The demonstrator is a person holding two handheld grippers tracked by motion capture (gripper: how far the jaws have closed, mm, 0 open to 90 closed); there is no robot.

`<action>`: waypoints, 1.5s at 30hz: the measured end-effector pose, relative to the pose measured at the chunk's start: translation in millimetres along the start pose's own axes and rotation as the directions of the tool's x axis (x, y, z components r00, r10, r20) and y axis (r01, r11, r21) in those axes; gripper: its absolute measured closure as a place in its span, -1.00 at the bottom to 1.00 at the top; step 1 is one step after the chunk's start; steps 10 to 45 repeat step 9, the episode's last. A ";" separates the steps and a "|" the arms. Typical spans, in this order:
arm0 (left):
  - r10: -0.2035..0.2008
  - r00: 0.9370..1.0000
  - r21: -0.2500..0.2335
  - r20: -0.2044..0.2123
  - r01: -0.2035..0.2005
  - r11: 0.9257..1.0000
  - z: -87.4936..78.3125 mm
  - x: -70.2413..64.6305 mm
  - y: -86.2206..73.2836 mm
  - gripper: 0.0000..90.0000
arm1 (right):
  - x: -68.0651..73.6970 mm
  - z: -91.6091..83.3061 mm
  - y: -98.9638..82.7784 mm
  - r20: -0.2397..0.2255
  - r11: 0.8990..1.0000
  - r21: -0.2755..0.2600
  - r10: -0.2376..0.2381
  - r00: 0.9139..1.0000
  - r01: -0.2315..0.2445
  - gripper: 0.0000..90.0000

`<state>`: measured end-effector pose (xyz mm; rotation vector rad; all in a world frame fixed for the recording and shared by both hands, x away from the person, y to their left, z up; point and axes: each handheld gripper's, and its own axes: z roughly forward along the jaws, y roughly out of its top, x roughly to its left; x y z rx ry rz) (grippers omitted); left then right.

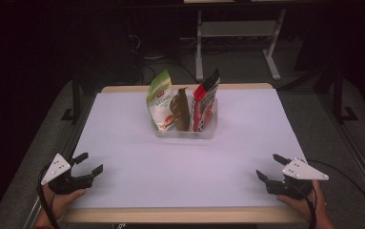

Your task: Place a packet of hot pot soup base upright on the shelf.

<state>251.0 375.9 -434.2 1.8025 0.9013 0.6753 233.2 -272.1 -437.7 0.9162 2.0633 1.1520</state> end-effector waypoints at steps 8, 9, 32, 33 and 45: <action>-0.001 1.000 0.008 0.003 0.001 1.000 4.6 -1.4 1.3 -0.49 | 1.1 -2.7 -2.5 -0.002 1.000 0.005 0.004 1.000 -0.004 -0.54; 0.001 1.000 0.010 0.004 -0.001 1.000 5.1 -1.5 1.8 -0.49 | 1.2 -2.9 -2.7 -0.001 1.000 0.005 0.006 1.000 -0.006 -0.54; 0.001 1.000 0.010 0.004 -0.001 1.000 5.1 -1.5 1.8 -0.49 | 1.2 -2.9 -2.7 -0.001 1.000 0.005 0.006 1.000 -0.006 -0.54; 0.001 1.000 0.010 0.004 -0.001 1.000 5.1 -1.5 1.8 -0.49 | 1.2 -2.9 -2.7 -0.001 1.000 0.005 0.006 1.000 -0.006 -0.54; 0.001 1.000 0.010 0.004 -0.001 1.000 5.1 -1.5 1.8 -0.49 | 1.2 -2.9 -2.7 -0.001 1.000 0.005 0.006 1.000 -0.006 -0.54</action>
